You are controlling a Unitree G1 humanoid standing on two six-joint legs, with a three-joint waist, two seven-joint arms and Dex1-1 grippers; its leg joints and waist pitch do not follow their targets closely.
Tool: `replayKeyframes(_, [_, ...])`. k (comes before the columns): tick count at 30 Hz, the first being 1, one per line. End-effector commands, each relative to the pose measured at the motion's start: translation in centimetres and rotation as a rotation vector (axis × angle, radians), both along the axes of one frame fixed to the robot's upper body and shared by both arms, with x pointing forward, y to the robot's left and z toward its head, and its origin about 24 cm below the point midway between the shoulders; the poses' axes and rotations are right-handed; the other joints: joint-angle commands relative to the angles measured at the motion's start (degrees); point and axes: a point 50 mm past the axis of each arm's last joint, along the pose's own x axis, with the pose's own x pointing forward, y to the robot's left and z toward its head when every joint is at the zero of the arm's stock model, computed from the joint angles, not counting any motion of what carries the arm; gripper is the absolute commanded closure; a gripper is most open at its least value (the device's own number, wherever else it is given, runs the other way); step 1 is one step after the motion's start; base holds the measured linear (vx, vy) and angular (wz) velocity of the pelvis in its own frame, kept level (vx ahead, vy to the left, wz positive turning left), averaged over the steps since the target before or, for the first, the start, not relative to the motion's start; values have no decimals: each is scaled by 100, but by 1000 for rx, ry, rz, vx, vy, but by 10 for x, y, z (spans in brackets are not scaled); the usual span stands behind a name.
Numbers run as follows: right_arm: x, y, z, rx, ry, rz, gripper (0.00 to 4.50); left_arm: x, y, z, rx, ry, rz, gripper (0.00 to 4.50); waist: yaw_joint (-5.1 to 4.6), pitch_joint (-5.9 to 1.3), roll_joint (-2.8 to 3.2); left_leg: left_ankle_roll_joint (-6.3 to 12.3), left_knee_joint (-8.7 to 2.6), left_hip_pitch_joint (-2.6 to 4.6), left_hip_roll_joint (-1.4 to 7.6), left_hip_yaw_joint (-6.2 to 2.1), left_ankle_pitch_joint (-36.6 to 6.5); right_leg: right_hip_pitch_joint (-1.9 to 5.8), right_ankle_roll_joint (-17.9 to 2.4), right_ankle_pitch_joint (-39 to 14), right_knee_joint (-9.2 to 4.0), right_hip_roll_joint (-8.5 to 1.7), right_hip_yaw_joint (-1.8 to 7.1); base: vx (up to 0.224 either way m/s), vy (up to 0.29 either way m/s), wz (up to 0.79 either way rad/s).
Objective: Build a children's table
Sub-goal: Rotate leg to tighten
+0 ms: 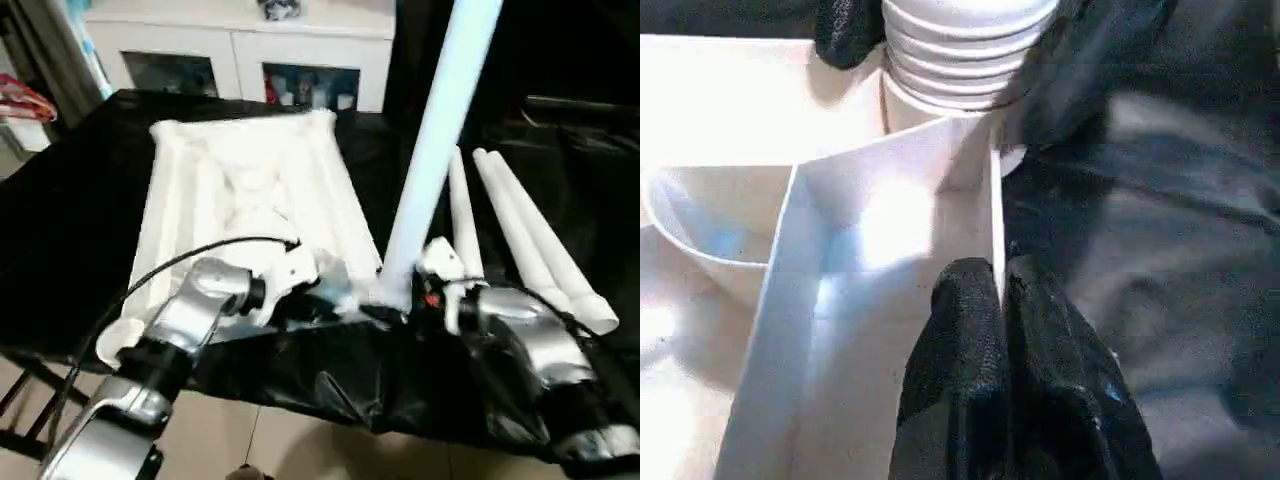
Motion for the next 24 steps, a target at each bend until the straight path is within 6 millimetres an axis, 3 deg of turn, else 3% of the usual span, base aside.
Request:
replayKeyframes(1, [-12,12,-10,-29,67,117,73,-10,-25,14,-72,1,-198,450,-5,-356,14,288,-383,55,203,-9,-1537,290,-1471,-941,-389,-303,190,0,0,0])
replayKeyframes(5, [-15,11,-12,-52,77,163,90,-12,-19,14,-53,18,-228,450,-10,-347,15,219,-390,63,192,-7,-1621,271,-1450,-1128,-408,-304,194,0,0,0])
replayKeyframes(12, [-20,18,-11,-12,100,187,158,-12,-13,15,-47,25,-222,450,1,-361,9,241,-380,53,188,-10,-1452,285,-1465,-919,-382,-302,191,0,0,0])
replayKeyframes(15, [-21,22,-14,6,101,157,163,-9,-15,15,-57,11,-187,450,1,-356,-5,224,-383,58,190,-9,-1486,279,-1454,-1007,-391,-307,192,0,0,0])
replayKeyframes(20, [-6,26,-24,14,81,-87,167,4,-26,14,-79,-47,-27,450,-49,-323,-12,71,-410,67,164,-27,-1777,260,-1265,-1713,-463,-327,188,0,0,0])
replayKeyframes(21, [2,27,-29,-3,77,-195,168,9,-31,15,-99,-64,38,450,-62,-309,-9,19,-423,85,165,-36,-1885,241,-1179,-1977,-494,-333,192,0,0,0])
replayKeyframes(22, [9,29,-33,-15,74,-300,168,14,-37,16,-111,-82,99,450,-117,-298,-1,-80,-434,60,152,-53,-1926,238,-1114,-2173,-489,-334,187,0,0,0])
replayKeyframes(23, [9,29,-33,-15,74,-300,168,14,-37,16,-111,-82,99,450,-143,-303,-6,-123,-434,66,139,-62,-1970,240,-1078,-2281,-501,-332,174,0,0,0])
replayKeyframes(24, [18,31,-38,-28,75,-446,168,21,-46,17,-121,-111,183,450,-163,-319,-19,-139,-426,80,135,-69,-1989,233,-1009,-2356,-514,-337,176,0,0,0])
